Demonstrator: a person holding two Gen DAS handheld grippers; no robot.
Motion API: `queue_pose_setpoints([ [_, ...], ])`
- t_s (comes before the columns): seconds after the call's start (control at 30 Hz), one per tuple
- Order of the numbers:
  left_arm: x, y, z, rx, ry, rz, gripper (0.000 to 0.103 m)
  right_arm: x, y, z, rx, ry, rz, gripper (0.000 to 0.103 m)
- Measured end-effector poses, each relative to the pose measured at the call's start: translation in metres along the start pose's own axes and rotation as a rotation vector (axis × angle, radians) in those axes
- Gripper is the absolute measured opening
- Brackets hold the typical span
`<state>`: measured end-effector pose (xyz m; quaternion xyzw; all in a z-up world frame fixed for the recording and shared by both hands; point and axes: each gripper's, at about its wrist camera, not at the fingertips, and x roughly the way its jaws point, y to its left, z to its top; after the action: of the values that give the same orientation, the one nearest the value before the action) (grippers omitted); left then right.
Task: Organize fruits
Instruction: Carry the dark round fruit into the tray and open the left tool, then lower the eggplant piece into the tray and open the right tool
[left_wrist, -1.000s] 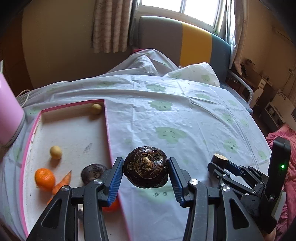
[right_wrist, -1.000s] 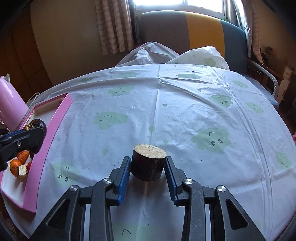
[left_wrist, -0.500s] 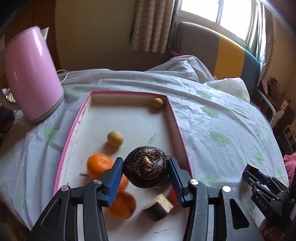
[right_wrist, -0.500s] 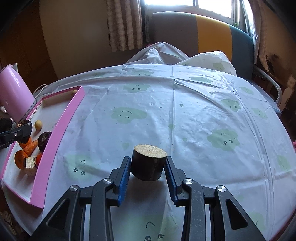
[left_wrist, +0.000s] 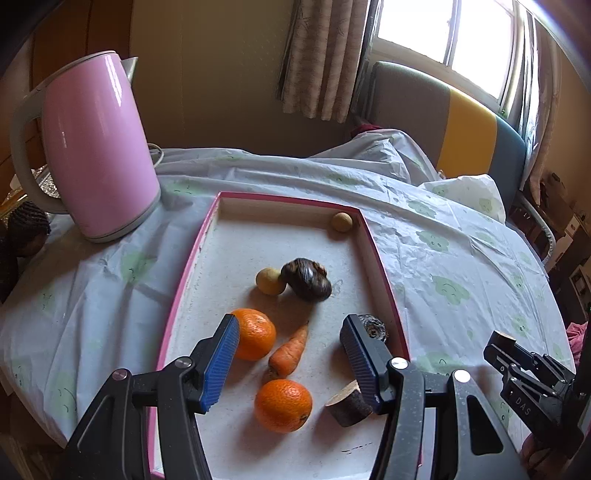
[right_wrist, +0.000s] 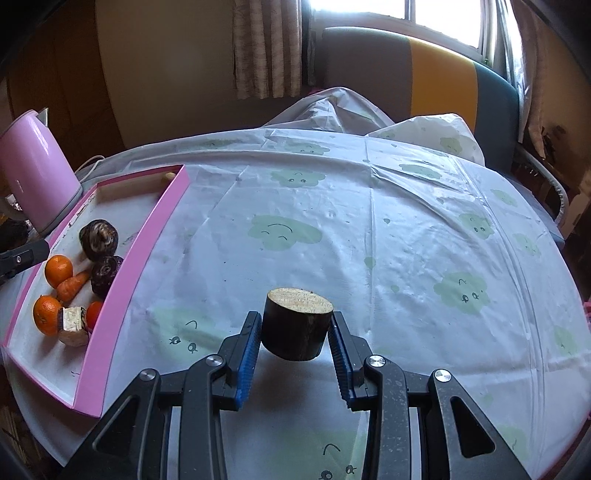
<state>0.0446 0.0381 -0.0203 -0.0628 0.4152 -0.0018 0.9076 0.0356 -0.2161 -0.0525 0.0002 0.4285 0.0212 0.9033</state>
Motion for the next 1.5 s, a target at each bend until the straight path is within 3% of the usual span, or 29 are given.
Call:
queue_pose_setpoints([
  [0.27,-0.014,0.013,-0.004,-0.021,-0.024,0.013,0.059,-0.013,0.027,0.019,-0.021,-0.034,0.114,0.037],
  [0.73,-0.032,0.038,-0.009,-0.069,-0.046,0.036,0.059,-0.011,0.123,0.051,-0.189,-0.041,0.315,0.037],
  [0.97,-0.034,0.050,-0.010,-0.095,-0.046,0.045,0.059,0.002,0.150,0.053,-0.235,-0.017,0.331,0.037],
  [1.5,-0.034,0.059,-0.014,-0.109,-0.044,0.079,0.059,0.034,0.169,0.050,-0.249,0.056,0.319,0.039],
])
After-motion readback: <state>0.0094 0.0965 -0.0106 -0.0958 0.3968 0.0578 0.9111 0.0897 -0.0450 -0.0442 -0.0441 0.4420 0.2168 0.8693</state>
